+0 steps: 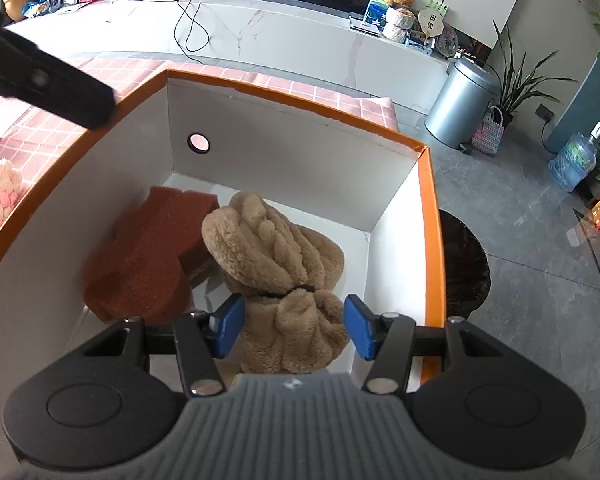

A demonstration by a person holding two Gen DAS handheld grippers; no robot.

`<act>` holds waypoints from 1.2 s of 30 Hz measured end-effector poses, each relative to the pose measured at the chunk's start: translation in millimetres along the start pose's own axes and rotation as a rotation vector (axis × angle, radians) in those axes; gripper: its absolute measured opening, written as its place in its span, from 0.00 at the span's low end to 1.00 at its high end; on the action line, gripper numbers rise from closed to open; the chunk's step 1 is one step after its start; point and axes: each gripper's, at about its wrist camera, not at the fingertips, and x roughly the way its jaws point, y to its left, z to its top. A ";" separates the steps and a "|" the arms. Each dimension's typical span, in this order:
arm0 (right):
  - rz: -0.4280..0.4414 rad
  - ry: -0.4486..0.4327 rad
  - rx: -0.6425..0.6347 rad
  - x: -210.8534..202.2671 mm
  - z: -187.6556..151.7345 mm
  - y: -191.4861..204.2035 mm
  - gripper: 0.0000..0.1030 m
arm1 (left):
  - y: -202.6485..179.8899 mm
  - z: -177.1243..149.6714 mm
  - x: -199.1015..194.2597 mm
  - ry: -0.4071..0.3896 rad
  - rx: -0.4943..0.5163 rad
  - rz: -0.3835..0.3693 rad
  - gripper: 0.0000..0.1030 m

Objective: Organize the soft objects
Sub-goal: 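Carry the sponge and plush bear into the orange box and release both, then withdraw both tools from the box back over the remaining items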

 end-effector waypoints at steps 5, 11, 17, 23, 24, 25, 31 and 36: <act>0.022 0.030 0.012 5.1 4.0 2.0 0.25 | 20.2 -10.4 0.4 0.053 -0.072 -0.039 0.62; 0.058 0.018 0.039 2.9 15.6 12.0 0.00 | 26.1 -22.9 9.7 0.085 -0.100 -0.076 0.48; 0.118 0.042 0.092 11.6 24.3 24.7 0.00 | 27.1 -23.7 15.9 0.094 -0.113 -0.110 0.42; 0.126 0.078 0.115 18.5 22.7 30.2 0.00 | 28.8 -31.8 12.8 0.072 -0.125 -0.103 0.42; 0.118 0.073 0.104 15.1 22.8 31.3 0.00 | 29.8 -33.6 10.7 0.066 -0.128 -0.104 0.42; 0.117 0.069 0.100 11.5 22.4 31.5 0.00 | 31.3 -35.9 8.2 0.059 -0.131 -0.104 0.42; 0.102 -0.004 0.138 -25.9 16.5 35.6 0.05 | 31.2 -48.1 -13.0 -0.008 -0.104 -0.085 0.42; 0.076 -0.120 0.168 -65.9 2.0 53.9 0.14 | 27.6 -64.3 -39.7 -0.085 -0.064 -0.061 0.42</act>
